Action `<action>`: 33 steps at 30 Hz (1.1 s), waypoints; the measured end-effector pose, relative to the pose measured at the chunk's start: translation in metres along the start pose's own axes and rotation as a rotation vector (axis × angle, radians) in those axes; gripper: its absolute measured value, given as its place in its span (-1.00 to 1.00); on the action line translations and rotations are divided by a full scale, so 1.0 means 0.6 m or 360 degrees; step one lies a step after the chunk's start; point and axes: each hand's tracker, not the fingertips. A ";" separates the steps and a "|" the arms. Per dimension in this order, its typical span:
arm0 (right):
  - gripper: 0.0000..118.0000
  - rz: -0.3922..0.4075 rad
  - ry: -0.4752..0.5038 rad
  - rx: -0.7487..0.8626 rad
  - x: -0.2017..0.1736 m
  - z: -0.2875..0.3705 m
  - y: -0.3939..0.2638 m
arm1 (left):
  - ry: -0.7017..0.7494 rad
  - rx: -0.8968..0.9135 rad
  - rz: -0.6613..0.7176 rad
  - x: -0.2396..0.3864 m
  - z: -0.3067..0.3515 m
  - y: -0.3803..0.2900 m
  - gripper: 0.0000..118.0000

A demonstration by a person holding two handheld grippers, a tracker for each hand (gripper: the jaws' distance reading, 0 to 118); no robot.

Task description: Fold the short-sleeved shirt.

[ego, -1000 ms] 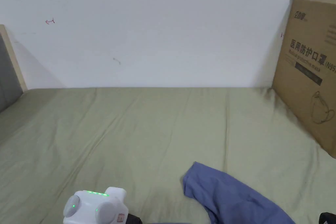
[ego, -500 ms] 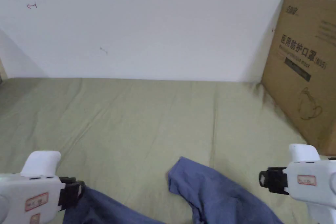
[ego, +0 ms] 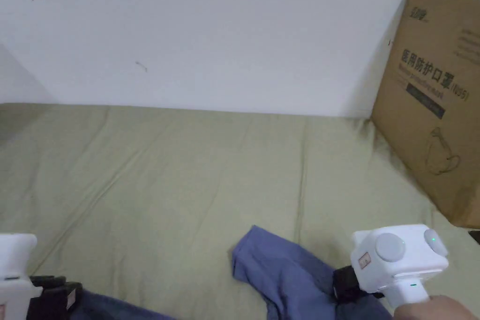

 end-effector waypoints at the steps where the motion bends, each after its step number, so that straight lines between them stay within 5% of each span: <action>1: -0.31 0.0053 0.0006 0.0032 -0.009 0.015 -0.008 | 0.0011 -0.0002 -0.0004 0.000 0.001 -0.001 -0.95; 3: -1.00 0.0156 -0.0043 0.0113 -0.025 0.040 -0.025 | 0.0017 -0.0003 0.0020 -0.003 0.008 -0.007 -0.95; 5: -1.00 0.0181 -0.0005 0.0206 -0.026 0.087 -0.050 | 0.0018 0.0018 0.0042 -0.001 0.025 -0.011 -0.95; 16: -1.00 -0.0252 0.0176 0.0797 0.086 0.475 -0.119 | 0.0104 0.0398 -0.0045 -0.007 0.240 0.069 -0.95; 23: -1.00 -0.0261 0.0092 0.1090 0.088 0.684 -0.128 | 0.0110 0.0594 -0.0134 0.018 0.341 0.156 -0.95; 33: -1.00 -0.0249 0.0002 0.1275 0.097 0.797 -0.029 | 0.0073 0.0700 -0.0086 0.033 0.346 0.307 -0.95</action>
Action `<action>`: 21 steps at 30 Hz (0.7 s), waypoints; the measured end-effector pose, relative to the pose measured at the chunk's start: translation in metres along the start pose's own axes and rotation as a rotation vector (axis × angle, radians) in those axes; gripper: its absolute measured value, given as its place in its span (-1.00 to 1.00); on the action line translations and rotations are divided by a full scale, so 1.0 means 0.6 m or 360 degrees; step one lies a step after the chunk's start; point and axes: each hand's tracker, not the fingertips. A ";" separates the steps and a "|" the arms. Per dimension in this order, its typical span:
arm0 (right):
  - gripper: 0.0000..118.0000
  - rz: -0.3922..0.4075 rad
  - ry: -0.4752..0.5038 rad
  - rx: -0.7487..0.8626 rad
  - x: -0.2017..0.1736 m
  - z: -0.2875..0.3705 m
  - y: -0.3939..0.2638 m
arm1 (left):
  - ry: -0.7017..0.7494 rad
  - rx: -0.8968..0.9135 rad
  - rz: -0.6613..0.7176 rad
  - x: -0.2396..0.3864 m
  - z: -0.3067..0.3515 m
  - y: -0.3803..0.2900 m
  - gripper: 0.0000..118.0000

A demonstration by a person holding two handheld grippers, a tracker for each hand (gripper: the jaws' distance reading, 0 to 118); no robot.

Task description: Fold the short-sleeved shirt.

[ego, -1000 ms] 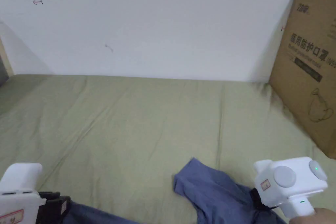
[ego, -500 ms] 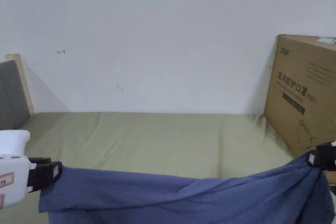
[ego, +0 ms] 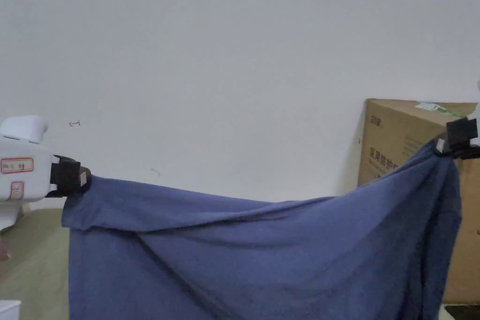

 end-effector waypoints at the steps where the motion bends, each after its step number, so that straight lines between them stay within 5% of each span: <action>1: -1.00 -0.0010 -0.0017 0.0012 -0.003 -0.015 0.014 | 0.0010 0.0009 0.0019 -0.001 -0.016 0.012 -0.95; 14: -1.00 -0.0016 -0.0234 0.0268 0.007 -0.195 0.141 | 0.0167 0.0247 0.0158 0.003 -0.211 0.102 -0.95; 21: -1.00 0.0061 -0.0271 0.0249 0.011 -0.264 0.052 | 0.0220 0.0184 0.0215 0.003 -0.263 0.017 -0.95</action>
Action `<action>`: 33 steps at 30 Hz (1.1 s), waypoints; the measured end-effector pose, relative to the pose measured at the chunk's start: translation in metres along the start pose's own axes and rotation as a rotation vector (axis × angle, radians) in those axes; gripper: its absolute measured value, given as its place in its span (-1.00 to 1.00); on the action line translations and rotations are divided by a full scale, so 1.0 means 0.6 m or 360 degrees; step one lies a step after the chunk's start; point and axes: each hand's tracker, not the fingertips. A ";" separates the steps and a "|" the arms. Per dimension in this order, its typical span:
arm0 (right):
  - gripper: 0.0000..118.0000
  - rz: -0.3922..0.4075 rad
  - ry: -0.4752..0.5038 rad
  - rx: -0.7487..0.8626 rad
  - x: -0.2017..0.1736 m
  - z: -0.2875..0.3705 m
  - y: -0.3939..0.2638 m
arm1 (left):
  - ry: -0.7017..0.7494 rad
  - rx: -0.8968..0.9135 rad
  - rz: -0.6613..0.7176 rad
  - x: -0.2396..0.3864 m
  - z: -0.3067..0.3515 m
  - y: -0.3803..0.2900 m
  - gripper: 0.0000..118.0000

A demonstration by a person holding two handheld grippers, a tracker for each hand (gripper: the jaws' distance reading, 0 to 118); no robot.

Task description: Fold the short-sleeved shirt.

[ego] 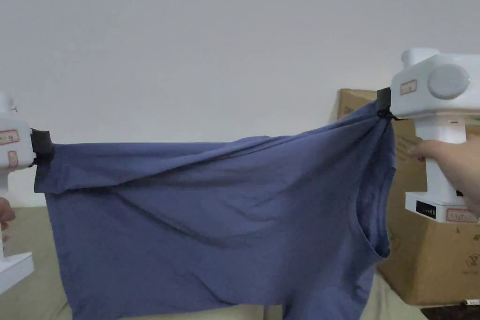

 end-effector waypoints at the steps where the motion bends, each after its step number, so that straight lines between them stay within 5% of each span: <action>1: -1.00 -0.0005 0.0009 -0.0032 0.001 -0.008 -0.041 | 0.0017 -0.0050 0.0004 -0.005 -0.004 -0.034 -0.95; 7: -1.00 -0.0075 0.0080 -0.0442 0.011 0.024 -0.381 | -0.0074 -0.0401 0.0075 -0.039 0.037 -0.298 -0.95; 11: -1.00 -0.0067 0.0124 -0.0533 0.030 0.160 -0.567 | -0.0142 -0.0532 0.0242 -0.064 0.154 -0.450 -0.95; 14: -1.00 -0.0246 0.0154 -0.0497 0.052 0.289 -0.613 | -0.0149 -0.0501 0.0273 -0.084 0.263 -0.488 -0.95; 20: -1.00 -0.0301 0.0102 -0.0467 0.076 0.455 -0.612 | -0.0094 -0.0399 0.0249 -0.114 0.415 -0.469 -0.95; 29: -1.00 -0.0257 0.0056 -0.0985 0.074 0.379 -0.700 | 0.0034 -0.1116 0.0233 -0.139 0.320 -0.537 -0.94; 31: -0.93 -0.0274 0.0011 -0.1055 0.072 0.364 -0.719 | 0.0073 -0.1109 0.0263 -0.144 0.310 -0.556 -0.63; 33: 0.13 -0.0323 0.0005 -0.1036 0.075 0.364 -0.716 | 0.0100 -0.1025 0.0334 -0.150 0.321 -0.559 0.78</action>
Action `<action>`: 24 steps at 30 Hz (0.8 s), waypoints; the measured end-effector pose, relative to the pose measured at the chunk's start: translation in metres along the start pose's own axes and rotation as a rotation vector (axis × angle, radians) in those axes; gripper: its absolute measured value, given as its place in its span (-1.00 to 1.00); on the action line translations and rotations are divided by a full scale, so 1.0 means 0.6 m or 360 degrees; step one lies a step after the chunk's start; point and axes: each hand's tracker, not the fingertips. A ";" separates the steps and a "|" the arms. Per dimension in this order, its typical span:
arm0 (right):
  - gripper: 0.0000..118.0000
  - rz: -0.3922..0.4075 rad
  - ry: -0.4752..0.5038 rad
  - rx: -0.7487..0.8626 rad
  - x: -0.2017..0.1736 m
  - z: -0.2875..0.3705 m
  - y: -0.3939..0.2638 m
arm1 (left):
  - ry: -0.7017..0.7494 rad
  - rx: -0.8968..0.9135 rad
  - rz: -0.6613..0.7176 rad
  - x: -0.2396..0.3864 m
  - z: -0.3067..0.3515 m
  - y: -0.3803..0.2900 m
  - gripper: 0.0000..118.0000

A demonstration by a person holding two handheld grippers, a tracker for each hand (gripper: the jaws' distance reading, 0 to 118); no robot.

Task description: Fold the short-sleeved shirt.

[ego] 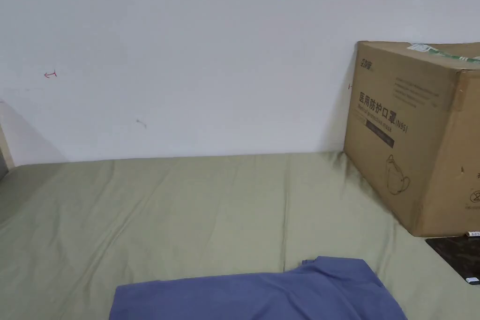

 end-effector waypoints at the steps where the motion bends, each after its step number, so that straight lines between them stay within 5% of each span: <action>1: 0.55 -0.0049 -0.0001 0.0011 0.001 0.005 0.000 | -0.0046 0.0026 0.0052 -0.002 0.004 0.000 1.00; 4: 0.63 -0.0155 0.0062 0.0100 -0.005 0.035 0.013 | -0.0220 0.0185 0.0104 0.007 0.036 0.002 0.97; 13: 0.56 0.0075 0.0361 0.0804 -0.124 0.154 0.052 | -0.0390 0.0868 -0.0286 0.127 0.148 0.015 0.87; 15: -0.29 0.0125 0.0427 0.1015 -0.154 0.166 0.051 | -0.0441 0.0975 -0.0279 0.148 0.162 0.015 0.25; 16: -0.79 0.0158 0.0407 0.1080 -0.172 0.165 0.056 | -0.0432 0.1031 -0.0289 0.163 0.163 0.021 -0.28; 17: -0.92 0.0199 0.0342 0.1116 -0.193 0.159 0.065 | -0.0394 0.1061 -0.0322 0.179 0.159 0.029 -1.00; 24: -0.94 0.0201 0.0486 0.1079 -0.273 0.077 0.180 | -0.0434 0.0889 -0.0406 0.222 0.066 0.188 -0.99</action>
